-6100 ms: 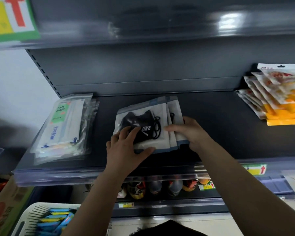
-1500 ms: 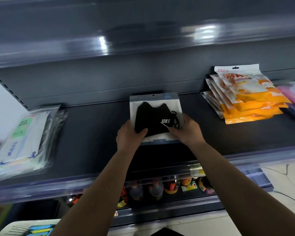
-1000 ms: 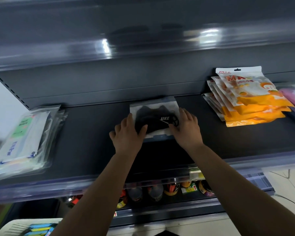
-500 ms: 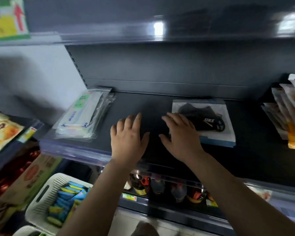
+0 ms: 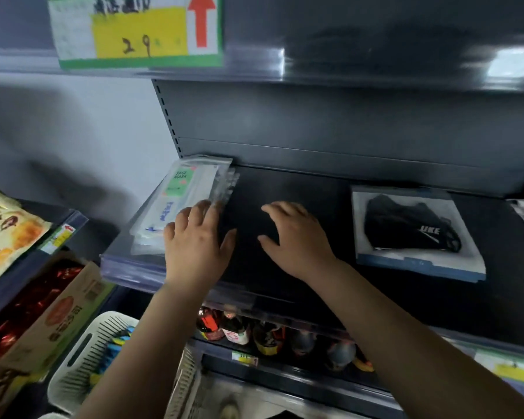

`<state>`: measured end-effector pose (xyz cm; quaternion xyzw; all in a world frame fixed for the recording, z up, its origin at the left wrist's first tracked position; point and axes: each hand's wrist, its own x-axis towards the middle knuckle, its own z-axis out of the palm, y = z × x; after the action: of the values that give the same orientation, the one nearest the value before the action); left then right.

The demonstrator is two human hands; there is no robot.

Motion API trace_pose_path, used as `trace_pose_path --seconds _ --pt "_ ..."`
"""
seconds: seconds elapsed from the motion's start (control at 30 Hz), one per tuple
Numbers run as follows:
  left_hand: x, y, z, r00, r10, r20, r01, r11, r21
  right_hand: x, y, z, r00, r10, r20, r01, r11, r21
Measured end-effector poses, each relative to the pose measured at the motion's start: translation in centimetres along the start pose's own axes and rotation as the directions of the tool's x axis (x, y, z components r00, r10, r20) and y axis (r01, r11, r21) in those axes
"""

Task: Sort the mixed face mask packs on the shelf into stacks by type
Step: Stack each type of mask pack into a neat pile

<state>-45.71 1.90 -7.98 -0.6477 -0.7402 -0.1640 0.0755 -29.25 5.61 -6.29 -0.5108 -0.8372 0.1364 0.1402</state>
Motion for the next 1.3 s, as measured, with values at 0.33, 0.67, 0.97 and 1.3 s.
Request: trace_pose_path --seconds 0.33,0.67,0.97,1.3 --pt "3.4 -6.0 0.8 0.999 0.026 0.036 -0.022 0.993 -0.117 4.2 -4.5 3.0 0.992 0.126 0.002 -0.126 0.987 0.103" --pt "6.6 -13.1 1.4 0.974 -0.084 0.210 0.165 0.901 -0.401 7.7 -7.9 5.4 0.935 0.352 0.041 -0.321 0.790 0.522" --pt "7.4 -13.9 1.1 0.888 -0.142 0.438 0.439 0.546 -0.713 9.0 -8.7 6.5 0.839 0.525 0.147 -0.440 0.494 0.750" --pt "6.5 -13.1 1.4 0.858 -0.127 0.498 0.504 0.402 -0.764 8.1 -6.9 6.2 0.798 0.554 0.238 -0.428 0.242 0.871"
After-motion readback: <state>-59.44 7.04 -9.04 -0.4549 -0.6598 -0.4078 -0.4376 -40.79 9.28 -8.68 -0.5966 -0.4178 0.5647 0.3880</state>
